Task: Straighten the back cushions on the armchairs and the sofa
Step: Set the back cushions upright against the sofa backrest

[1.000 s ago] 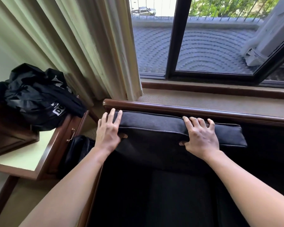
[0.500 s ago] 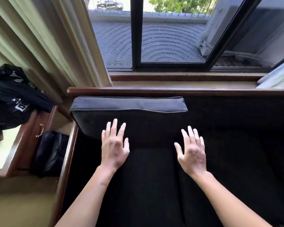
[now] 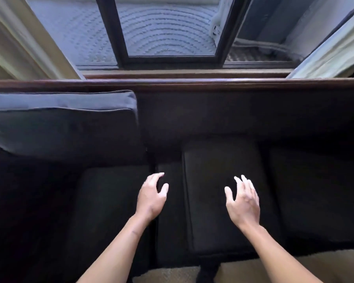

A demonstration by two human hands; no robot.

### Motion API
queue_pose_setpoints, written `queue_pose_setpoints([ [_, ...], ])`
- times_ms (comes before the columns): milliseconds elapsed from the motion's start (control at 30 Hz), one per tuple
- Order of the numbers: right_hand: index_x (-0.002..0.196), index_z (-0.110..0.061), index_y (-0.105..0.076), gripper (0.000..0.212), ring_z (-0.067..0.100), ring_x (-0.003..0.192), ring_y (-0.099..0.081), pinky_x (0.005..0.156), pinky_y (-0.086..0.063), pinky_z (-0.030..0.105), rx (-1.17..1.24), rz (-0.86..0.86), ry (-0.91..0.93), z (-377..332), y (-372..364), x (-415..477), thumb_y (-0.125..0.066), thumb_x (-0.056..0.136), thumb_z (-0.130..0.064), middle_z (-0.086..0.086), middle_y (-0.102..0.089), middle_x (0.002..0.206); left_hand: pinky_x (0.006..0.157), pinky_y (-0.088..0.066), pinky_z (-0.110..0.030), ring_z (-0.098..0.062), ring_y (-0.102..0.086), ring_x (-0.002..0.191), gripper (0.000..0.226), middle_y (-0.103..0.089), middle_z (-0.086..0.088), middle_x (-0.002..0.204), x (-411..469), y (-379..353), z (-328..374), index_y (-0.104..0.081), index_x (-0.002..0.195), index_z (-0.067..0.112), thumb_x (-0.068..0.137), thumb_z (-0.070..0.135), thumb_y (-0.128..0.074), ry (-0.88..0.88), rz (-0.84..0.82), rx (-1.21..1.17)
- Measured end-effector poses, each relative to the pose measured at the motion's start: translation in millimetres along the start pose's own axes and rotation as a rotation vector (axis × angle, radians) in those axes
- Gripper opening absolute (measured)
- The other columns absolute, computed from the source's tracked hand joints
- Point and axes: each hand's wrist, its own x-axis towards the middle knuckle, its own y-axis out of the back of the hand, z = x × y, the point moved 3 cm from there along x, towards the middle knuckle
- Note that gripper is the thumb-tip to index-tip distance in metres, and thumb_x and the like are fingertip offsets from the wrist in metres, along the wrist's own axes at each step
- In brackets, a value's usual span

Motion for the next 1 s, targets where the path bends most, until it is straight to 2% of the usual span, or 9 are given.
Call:
queue_pose_setpoints([
  [167, 0.155, -0.009, -0.039, 0.062, 0.029, 0.156, -0.022, 0.124, -0.022, 0.045, -0.032, -0.107, -0.089, 109.6, -14.5, 48.1, -0.051, 0.104, -0.041, 0.013, -0.031, 0.166, 0.120, -0.039, -0.036, -0.026, -0.050, 0.146, 0.052, -0.057, -0.008, 0.154, 10.8, -124.2, -7.7, -0.054, 0.152, 0.016, 0.104, 0.035, -0.065, 0.244, -0.090, -0.075],
  [300, 0.159, -0.002, -0.025, 0.074, 0.034, 0.155, -0.022, 0.124, -0.026, 0.047, -0.030, -0.185, -0.200, 170.0, -34.4, 82.6, -0.047, 0.105, -0.047, 0.020, -0.026, 0.167, 0.123, -0.037, -0.042, -0.030, -0.046, 0.150, 0.088, -0.048, -0.011, 0.164, 23.3, -185.0, -21.1, -0.019, 0.169, 0.018, 0.101, 0.053, -0.064, 0.399, -0.107, -0.116],
  [367, 0.162, -0.004, -0.016, 0.080, 0.037, 0.150, -0.030, 0.118, -0.033, 0.051, 0.066, -0.220, -0.280, 186.2, -47.2, 93.4, -0.043, 0.104, -0.052, 0.020, -0.028, 0.165, 0.122, -0.038, -0.039, -0.029, -0.047, 0.149, 0.102, -0.050, -0.006, 0.162, 27.9, -199.8, -22.6, -0.015, 0.170, 0.017, 0.095, 0.060, -0.070, 0.471, -0.046, -0.219],
  [500, 0.160, -0.008, -0.018, 0.081, 0.045, 0.132, -0.048, 0.100, -0.045, 0.057, 0.083, -0.150, -0.326, 196.5, -69.2, 100.3, -0.033, 0.102, -0.063, 0.024, -0.039, 0.154, 0.108, -0.050, -0.034, -0.021, -0.063, 0.130, 0.104, -0.064, 0.005, 0.138, 35.2, -206.1, -30.4, -0.043, 0.156, 0.016, 0.076, 0.066, -0.087, 0.568, 0.009, -0.378],
  [600, 0.156, -0.008, -0.025, 0.077, 0.047, 0.124, -0.053, 0.093, -0.048, 0.057, 0.040, -0.035, -0.308, 198.2, -79.4, 98.2, -0.029, 0.103, -0.063, 0.024, -0.044, 0.149, 0.090, -0.061, -0.031, -0.015, -0.077, 0.107, 0.078, -0.079, 0.004, 0.117, 38.9, -206.9, -41.3, -0.067, 0.130, 0.019, 0.068, 0.057, -0.096, 0.584, 0.004, -0.479],
  [667, 0.154, -0.007, -0.028, 0.075, 0.048, 0.121, -0.055, 0.091, -0.048, 0.058, 0.027, 0.015, -0.290, 200.2, -85.3, 97.3, -0.028, 0.104, -0.062, 0.025, -0.048, 0.146, 0.086, -0.063, -0.033, -0.017, -0.081, 0.099, 0.063, -0.083, -0.001, 0.110, 44.5, -209.4, -44.3, -0.075, 0.119, 0.016, 0.069, 0.047, -0.098, 0.587, -0.047, -0.571],
  [767, 0.152, -0.006, -0.033, 0.071, 0.050, 0.117, -0.056, 0.091, -0.047, 0.058, 0.036, 0.084, -0.269, 204.1, -87.8, 98.7, -0.031, 0.105, -0.059, 0.027, -0.051, 0.140, 0.097, -0.061, -0.042, -0.027, -0.080, 0.105, 0.062, -0.082, -0.012, 0.114, 50.9, -206.2, -50.3, -0.079, 0.118, 0.006, 0.070, 0.040, -0.097, 0.622, -0.185, -0.656],
  [867, 0.151, -0.007, -0.035, 0.069, 0.051, 0.119, -0.056, 0.096, -0.045, 0.058, 0.085, 0.105, -0.262, 209.7, -85.5, 96.7, -0.031, 0.105, -0.058, 0.027, -0.051, 0.141, 0.102, -0.059, -0.044, -0.029, -0.078, 0.112, 0.094, -0.080, -0.013, 0.122, 47.5, -197.1, -54.4, -0.070, 0.134, 0.005, 0.057, 0.048, -0.101, 0.609, -0.252, -0.649],
  [1000, 0.154, -0.005, -0.034, 0.068, 0.050, 0.129, -0.049, 0.107, -0.037, 0.057, 0.133, 0.041, -0.308, 197.4, -83.3, 84.3, -0.031, 0.106, -0.053, 0.027, -0.046, 0.148, 0.090, -0.062, -0.044, -0.037, -0.077, 0.109, 0.077, -0.078, -0.021, 0.122, 25.8, -174.3, -41.4, -0.069, 0.133, 0.003, 0.064, 0.028, -0.091, 0.464, -0.235, -0.682],
])
